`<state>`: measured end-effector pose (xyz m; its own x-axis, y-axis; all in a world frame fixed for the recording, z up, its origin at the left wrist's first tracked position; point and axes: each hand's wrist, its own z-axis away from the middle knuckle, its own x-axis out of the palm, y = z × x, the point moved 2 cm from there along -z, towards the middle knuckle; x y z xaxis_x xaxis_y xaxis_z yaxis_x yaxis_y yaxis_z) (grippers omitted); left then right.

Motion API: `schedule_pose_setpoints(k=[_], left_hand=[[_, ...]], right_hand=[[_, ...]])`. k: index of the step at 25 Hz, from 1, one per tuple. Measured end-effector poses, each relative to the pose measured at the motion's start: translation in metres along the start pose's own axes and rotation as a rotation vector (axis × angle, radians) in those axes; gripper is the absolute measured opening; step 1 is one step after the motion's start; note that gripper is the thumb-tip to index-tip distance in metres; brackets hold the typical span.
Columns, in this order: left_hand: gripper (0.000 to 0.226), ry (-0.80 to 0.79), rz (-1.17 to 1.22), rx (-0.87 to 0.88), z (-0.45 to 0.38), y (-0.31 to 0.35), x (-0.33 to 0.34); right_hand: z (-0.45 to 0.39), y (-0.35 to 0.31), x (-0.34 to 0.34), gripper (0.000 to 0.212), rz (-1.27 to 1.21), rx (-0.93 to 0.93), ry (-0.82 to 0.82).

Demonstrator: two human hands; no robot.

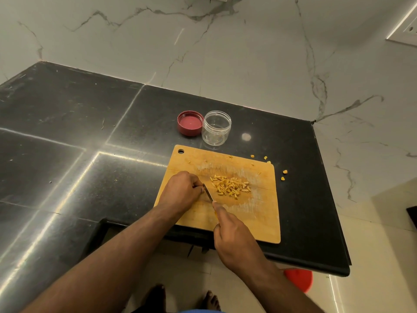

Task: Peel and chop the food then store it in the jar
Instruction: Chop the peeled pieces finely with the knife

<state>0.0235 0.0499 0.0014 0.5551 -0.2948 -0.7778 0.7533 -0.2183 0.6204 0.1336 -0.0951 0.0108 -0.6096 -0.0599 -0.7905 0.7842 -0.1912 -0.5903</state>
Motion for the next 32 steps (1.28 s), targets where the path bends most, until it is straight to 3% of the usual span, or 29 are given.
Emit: schedule_pose_setpoints(k=[8,24,32], left_hand=[[0.024,-0.003,-0.015,0.034,0.0,-0.003,0.004],[0.014,0.024,-0.024,-0.002,-0.001,-0.003,0.007],[0.023,0.011,-0.017,0.045,0.002,-0.007,0.005]], right_hand=[[0.021,0.004,-0.01,0.054,0.003,0.01,0.082],[0.01,-0.012,0.006,0.055,0.007,0.048,-0.006],[0.023,-0.009,-0.004,0.052,0.001,0.023,0.055]])
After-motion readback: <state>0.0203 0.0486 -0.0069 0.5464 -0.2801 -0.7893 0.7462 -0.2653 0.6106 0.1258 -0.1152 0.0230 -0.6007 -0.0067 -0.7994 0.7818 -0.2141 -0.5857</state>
